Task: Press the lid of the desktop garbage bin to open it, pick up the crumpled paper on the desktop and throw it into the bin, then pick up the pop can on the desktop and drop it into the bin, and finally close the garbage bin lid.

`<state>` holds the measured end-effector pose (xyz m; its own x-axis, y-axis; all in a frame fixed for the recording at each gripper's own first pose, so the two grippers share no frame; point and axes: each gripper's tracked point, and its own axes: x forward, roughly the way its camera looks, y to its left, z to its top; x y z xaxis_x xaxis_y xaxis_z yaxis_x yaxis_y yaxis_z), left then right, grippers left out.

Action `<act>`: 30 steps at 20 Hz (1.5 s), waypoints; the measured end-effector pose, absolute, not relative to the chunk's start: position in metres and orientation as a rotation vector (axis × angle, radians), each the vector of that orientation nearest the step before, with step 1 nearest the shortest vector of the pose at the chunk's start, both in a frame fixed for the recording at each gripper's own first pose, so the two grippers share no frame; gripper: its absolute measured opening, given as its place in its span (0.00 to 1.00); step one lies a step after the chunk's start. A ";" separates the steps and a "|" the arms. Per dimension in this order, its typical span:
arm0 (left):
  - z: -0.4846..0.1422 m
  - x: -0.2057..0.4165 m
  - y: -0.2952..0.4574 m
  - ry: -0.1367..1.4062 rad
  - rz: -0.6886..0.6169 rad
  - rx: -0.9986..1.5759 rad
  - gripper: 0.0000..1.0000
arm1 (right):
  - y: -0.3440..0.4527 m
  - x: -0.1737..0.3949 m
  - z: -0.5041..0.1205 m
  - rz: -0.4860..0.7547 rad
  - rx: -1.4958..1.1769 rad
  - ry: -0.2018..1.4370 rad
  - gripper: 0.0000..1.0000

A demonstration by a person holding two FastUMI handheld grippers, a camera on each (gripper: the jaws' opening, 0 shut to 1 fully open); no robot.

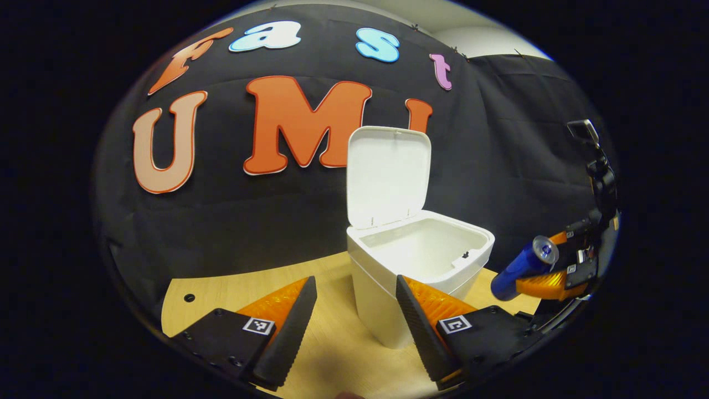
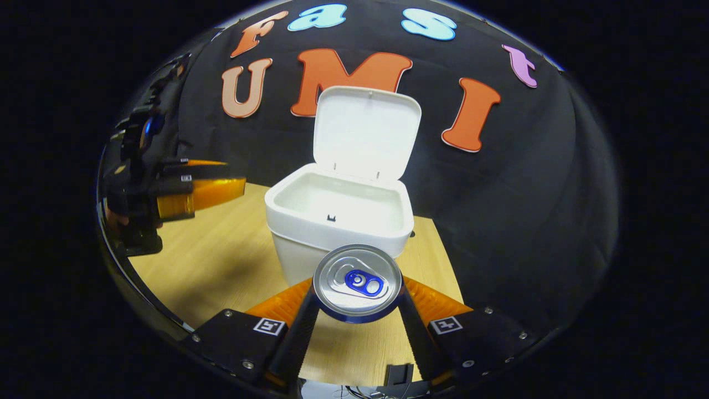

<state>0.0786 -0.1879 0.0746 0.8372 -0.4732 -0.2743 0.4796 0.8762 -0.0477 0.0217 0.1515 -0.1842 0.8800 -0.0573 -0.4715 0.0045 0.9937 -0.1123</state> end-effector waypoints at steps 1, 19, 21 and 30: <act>0.075 0.078 -0.181 0.283 -0.492 0.025 0.92 | 0.150 0.024 -0.179 -0.032 -0.117 0.495 0.80; 0.057 0.055 -0.091 0.315 -0.327 0.119 0.92 | 0.137 0.079 -0.108 0.043 -0.205 0.368 0.80; 0.057 0.052 -0.086 0.318 -0.310 0.121 0.92 | 0.136 0.085 -0.111 0.045 -0.207 0.371 0.80; 0.055 0.046 -0.077 0.327 -0.250 0.120 0.92 | 0.134 0.112 -0.124 0.092 -0.193 0.385 0.80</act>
